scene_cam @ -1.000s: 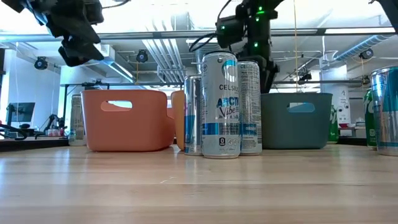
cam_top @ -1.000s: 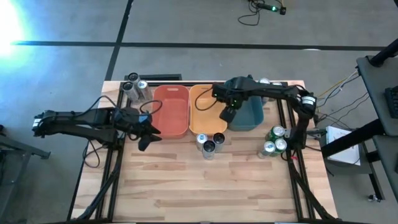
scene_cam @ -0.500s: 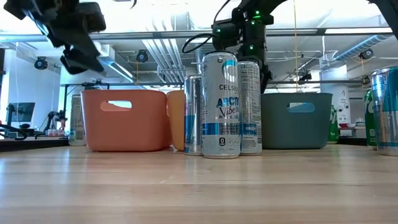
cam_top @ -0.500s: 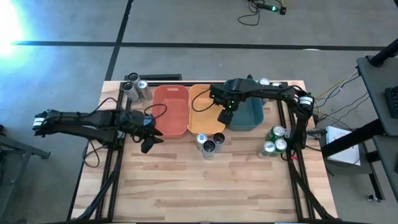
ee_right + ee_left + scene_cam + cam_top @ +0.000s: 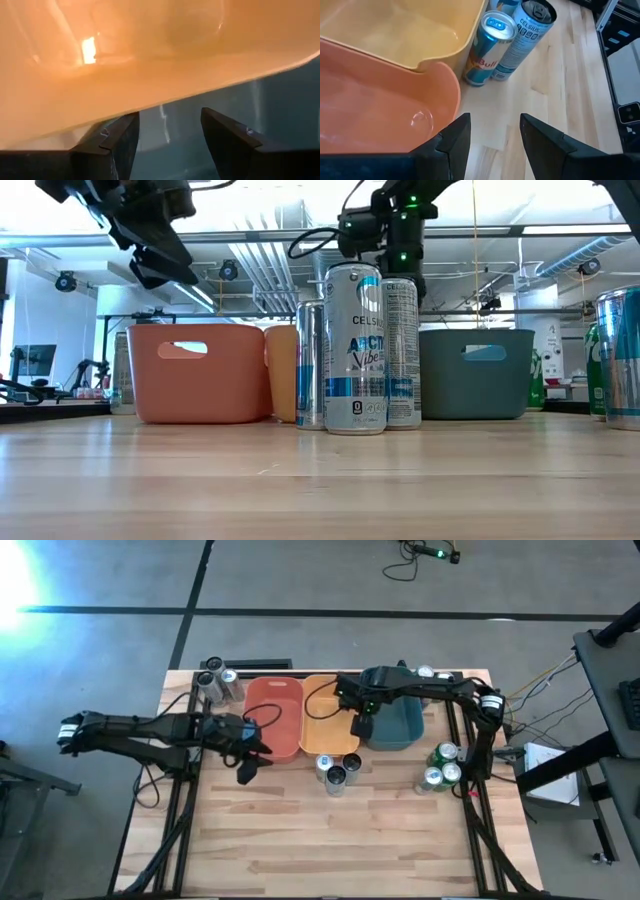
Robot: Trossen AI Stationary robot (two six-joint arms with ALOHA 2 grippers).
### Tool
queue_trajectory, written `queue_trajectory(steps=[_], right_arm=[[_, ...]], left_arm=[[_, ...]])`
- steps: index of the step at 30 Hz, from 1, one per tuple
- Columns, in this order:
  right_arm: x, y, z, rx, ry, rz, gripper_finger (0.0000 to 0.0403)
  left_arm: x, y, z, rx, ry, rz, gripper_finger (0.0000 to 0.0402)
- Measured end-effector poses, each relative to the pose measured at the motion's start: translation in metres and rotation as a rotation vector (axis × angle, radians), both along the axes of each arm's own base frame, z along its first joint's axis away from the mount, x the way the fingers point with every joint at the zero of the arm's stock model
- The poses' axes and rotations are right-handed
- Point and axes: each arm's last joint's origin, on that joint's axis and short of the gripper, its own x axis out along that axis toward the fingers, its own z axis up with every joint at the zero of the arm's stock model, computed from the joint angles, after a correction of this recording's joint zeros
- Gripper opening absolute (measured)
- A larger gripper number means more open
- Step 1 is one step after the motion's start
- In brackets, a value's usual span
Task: Sort soda cans
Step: Adjust the colored bins
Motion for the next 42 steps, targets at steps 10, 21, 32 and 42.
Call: queue_trajectory(steps=[10,21,32,42], right_arm=[[-0.001,0.002,0.011,-0.002,-0.017,0.037,0.0211],[0.016,-0.001,0.056,-0.002,-0.43,-0.019,0.021],[0.024,-0.006,-0.003,0.1,-0.162,0.058,0.0201],[0.02,-0.006,-0.004,0.067,-0.099,0.091,0.0198]], left_arm=[[-0.008,0.002,0.02,0.017,0.016,0.068,0.0155],[-0.017,0.002,0.006,-0.008,0.078,0.121,0.0155],[-0.013,0.003,0.008,-0.028,0.046,0.159,0.0155],[-0.012,0.003,0.009,-0.033,0.036,0.164,0.0156]])
